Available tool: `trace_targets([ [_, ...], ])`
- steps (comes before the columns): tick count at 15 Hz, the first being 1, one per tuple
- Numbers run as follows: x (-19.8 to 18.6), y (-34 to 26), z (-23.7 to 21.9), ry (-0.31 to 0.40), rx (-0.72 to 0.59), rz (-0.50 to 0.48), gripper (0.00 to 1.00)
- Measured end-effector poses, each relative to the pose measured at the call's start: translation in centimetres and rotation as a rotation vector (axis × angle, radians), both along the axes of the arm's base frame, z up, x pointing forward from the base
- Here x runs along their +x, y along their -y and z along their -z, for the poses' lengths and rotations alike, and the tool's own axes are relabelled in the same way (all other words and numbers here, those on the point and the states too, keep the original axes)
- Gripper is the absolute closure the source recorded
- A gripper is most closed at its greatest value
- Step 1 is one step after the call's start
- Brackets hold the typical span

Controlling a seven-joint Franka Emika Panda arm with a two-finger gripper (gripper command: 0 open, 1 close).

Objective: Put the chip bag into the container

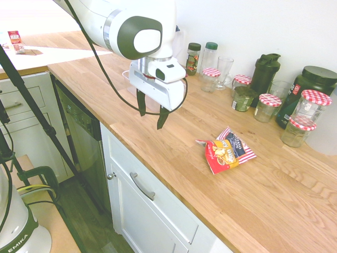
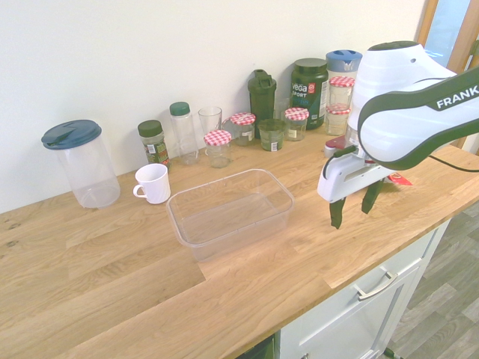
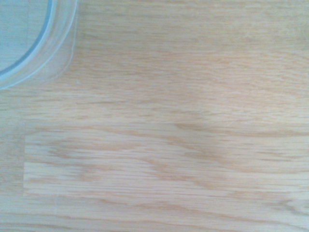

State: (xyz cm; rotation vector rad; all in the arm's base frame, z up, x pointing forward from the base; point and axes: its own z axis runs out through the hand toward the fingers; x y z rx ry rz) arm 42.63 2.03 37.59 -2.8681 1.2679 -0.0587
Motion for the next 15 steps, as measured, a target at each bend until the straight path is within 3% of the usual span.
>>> trace_targets([
  [4,0.2,1.8,0.0,0.008,-0.040,-0.010,0.00],
  [9,0.9,8.3,0.0,0.082,-0.268,0.009,0.00],
  [15,3.3,10.6,2.2,0.146,-0.461,0.004,0.00],
])
